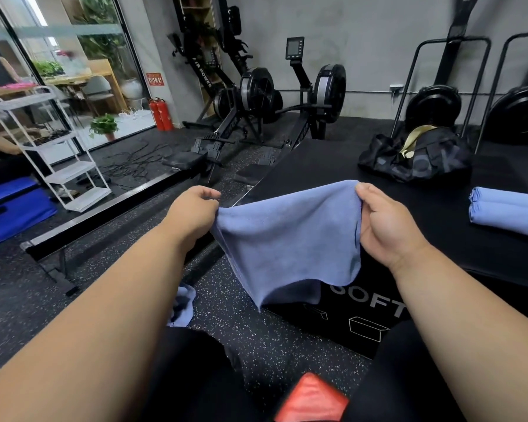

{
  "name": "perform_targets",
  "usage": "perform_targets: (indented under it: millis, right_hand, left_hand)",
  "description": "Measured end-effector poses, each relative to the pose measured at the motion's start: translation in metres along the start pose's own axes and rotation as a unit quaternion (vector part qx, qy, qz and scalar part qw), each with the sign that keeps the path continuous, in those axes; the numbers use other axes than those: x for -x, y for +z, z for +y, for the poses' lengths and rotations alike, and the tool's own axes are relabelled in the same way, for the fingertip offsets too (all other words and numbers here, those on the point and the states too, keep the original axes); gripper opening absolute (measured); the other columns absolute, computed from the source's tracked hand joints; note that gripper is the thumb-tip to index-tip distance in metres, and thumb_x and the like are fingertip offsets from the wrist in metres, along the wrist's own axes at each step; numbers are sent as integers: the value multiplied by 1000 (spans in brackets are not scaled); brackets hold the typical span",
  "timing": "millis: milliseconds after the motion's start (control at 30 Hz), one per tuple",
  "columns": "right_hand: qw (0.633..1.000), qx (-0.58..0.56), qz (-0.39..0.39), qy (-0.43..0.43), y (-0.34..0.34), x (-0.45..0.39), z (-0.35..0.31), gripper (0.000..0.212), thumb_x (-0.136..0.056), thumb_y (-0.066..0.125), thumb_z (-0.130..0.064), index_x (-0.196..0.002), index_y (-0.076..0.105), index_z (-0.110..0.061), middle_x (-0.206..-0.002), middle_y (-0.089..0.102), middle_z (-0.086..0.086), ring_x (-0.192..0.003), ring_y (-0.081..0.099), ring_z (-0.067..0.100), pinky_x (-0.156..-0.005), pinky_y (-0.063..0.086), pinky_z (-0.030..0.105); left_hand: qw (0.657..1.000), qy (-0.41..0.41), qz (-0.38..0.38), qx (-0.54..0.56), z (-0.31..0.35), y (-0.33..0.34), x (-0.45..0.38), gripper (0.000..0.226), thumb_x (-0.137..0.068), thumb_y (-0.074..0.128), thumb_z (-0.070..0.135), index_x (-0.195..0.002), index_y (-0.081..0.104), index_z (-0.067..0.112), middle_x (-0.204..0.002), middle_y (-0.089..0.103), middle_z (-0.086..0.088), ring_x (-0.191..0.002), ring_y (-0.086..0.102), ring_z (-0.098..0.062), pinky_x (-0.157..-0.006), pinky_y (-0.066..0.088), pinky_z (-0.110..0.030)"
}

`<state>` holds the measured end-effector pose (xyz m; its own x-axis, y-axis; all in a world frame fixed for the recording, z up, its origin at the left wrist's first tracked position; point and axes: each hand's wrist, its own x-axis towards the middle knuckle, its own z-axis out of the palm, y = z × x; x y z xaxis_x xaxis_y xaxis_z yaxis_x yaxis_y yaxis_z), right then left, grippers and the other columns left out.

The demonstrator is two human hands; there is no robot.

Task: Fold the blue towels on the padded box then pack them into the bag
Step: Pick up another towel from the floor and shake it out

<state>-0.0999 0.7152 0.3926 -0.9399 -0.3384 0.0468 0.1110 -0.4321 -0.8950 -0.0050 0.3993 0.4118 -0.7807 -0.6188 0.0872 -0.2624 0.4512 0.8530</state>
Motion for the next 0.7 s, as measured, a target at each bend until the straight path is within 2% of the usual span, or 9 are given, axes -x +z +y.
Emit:
perform_targets:
  millis: [67,200,300,367,433,500,533,633,700]
  right_hand:
    - [1000,2,3,-8,-3,1,-2,24,-110,50,-16,-114,67,0,-111,69,15,-107,67,24,-100,54,41]
    - [999,6,17,-33,-9,0,-9,35,-109,51,-18,-128,58,10,-116,65,19,-110,64,27,-106,49,46]
    - [999,10,29,-42,-14,0,-15,25,-110,51,-19,-122,64,-1,-112,66,18,-107,63,26,-101,49,44]
    - [998,21,33,-44,-18,-2,-20,22,-109,52,-19,-113,69,-6,-110,69,16,-106,65,25,-101,50,43]
    - [997,39,40,-46,-23,-4,-24,22,-107,55,-20,-100,74,-13,-105,71,14,-103,66,25,-101,51,45]
    - [996,60,50,-52,-28,-4,-28,27,-105,57,-21,-88,78,-20,-98,72,10,-97,66,23,-96,52,44]
    - [994,73,56,-56,-30,-4,-29,28,-105,58,-21,-85,78,-22,-95,72,8,-94,66,21,-92,52,43]
    - [991,92,69,-60,-36,-4,-33,24,-105,59,-23,-92,78,-22,-93,74,5,-88,68,18,-84,54,38]
    - [994,77,65,-53,-39,-6,-34,22,-106,58,-22,-96,78,-19,-100,73,11,-94,66,23,-90,52,42]
  left_hand:
    - [999,-13,-15,45,3,5,-2,18,-102,56,11,-101,69,24,-86,63,0,-65,50,-14,-62,42,-28]
    - [985,-15,-43,164,14,16,-4,18,-104,55,11,-104,70,22,-86,64,-1,-69,51,-13,-68,44,-30]
    - [971,-3,-68,231,25,25,-1,17,-97,65,6,-108,68,18,-95,66,-4,-77,57,-14,-74,49,-30]
    - [967,8,-84,238,30,30,-2,30,-84,72,9,-111,69,21,-100,67,-4,-81,60,-15,-76,50,-30]
    - [970,15,-89,226,35,34,-2,33,-82,67,6,-111,72,21,-92,68,0,-76,60,-12,-73,48,-27]
    - [972,13,-94,213,41,37,0,33,-90,55,-3,-106,76,16,-82,72,4,-66,61,-6,-67,48,-23]
    - [971,11,-106,214,43,36,2,36,-91,51,-6,-106,77,13,-84,74,3,-67,62,-5,-66,49,-21]
    - [961,25,-174,213,39,27,1,42,-81,57,-5,-114,77,11,-103,79,-4,-90,67,-14,-88,54,-29]
    - [964,63,-209,152,35,18,-1,50,-78,65,-10,-119,76,17,-113,80,-2,-100,71,-13,-102,52,-33]
